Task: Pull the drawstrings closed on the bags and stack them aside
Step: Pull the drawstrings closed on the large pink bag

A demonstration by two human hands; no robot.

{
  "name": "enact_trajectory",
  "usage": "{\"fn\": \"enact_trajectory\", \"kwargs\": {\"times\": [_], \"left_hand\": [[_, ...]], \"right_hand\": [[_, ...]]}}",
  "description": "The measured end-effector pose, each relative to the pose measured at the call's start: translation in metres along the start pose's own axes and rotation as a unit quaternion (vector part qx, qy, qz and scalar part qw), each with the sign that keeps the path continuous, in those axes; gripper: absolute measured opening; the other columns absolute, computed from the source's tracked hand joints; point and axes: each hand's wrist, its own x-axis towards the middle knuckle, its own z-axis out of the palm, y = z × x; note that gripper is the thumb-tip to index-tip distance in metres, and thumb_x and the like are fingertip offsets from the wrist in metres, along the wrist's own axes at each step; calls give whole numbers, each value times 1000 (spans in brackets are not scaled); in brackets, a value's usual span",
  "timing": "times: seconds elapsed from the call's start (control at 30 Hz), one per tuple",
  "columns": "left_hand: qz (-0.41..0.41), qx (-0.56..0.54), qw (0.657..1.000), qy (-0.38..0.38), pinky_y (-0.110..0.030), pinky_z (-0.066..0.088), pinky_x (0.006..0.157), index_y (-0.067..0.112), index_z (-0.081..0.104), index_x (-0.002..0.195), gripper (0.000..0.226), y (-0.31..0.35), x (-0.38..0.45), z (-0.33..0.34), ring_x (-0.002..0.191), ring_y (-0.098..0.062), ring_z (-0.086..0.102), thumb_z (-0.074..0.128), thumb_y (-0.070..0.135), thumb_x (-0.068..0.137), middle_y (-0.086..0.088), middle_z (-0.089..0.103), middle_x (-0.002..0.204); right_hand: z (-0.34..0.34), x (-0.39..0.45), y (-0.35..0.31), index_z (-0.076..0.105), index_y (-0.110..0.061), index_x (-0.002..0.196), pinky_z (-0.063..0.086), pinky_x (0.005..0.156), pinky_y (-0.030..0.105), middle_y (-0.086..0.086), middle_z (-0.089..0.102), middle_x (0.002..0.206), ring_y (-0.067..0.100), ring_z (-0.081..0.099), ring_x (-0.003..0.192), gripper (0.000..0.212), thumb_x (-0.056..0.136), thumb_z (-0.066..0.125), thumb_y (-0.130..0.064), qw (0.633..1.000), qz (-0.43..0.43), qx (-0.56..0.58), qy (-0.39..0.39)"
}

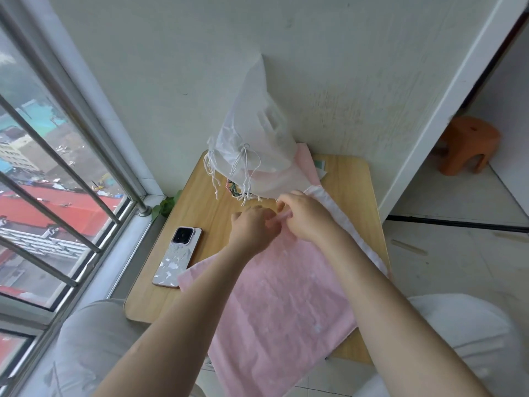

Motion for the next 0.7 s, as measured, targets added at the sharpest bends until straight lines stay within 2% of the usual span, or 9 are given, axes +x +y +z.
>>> {"fn": "enact_trajectory", "kwargs": {"times": [0.07,0.17,0.23,0.33,0.4,0.53,0.6,0.63,0.7], "left_hand": [[-56,-108,993,1,-31,34,72,23,60,70,19,-1,-3,-8,79,-24,58,51,38,78,5,56,66],[-84,-203,975,38,-28,38,60,23,64,76,14,-12,-12,-16,66,-18,55,57,35,77,7,55,61],[-85,-222,970,55,-27,35,55,19,66,77,9,-20,-18,-17,61,-15,51,64,25,84,7,54,60],[-84,-230,968,54,-27,36,55,14,70,82,9,-27,-24,-17,61,-16,51,66,22,85,3,57,64],[-80,-219,971,44,-27,36,55,14,70,82,10,-29,-27,-18,62,-16,51,67,23,86,3,58,65],[-78,-188,979,-12,-26,30,52,12,59,68,33,-29,-24,-33,56,-13,44,65,40,85,7,45,56],[-84,-255,963,-10,-24,29,53,13,52,59,46,-18,-22,-46,52,-11,40,60,47,90,9,41,53],[-88,-300,950,-1,-23,32,57,14,56,61,46,-11,-19,-52,54,-11,44,56,47,93,8,48,55],[-90,-375,923,-14,-23,45,68,13,72,82,44,1,-10,-65,70,-11,62,52,49,95,3,70,76]], "right_hand": [[-8,-2,-5,48,-21,124,48,70,37,3,45,132,29,60,96,41,87,46,-2,996,11,21,88],[-22,-2,2,45,-11,126,38,66,32,11,44,134,34,59,94,35,92,48,-14,972,136,50,187],[-26,3,11,48,-8,119,43,66,31,12,52,126,32,61,90,35,91,49,-29,950,232,136,159],[-30,3,12,53,-10,107,43,48,27,9,63,79,23,62,60,39,89,46,-44,909,277,308,53],[-32,1,9,59,-13,103,44,49,29,6,55,65,23,59,59,38,90,47,-46,897,265,353,18],[-32,-2,6,60,-9,91,46,54,33,5,54,66,23,56,62,15,92,53,-22,926,190,319,70],[-33,-5,-1,63,-13,94,52,58,37,6,58,74,20,55,61,9,93,58,-21,942,139,296,74],[-34,-8,-7,65,-13,94,54,63,38,8,61,79,22,56,63,11,93,60,-23,953,108,272,76],[-34,-11,-19,71,-8,95,51,74,39,11,63,85,25,58,75,22,92,64,-29,973,46,208,85]]}}
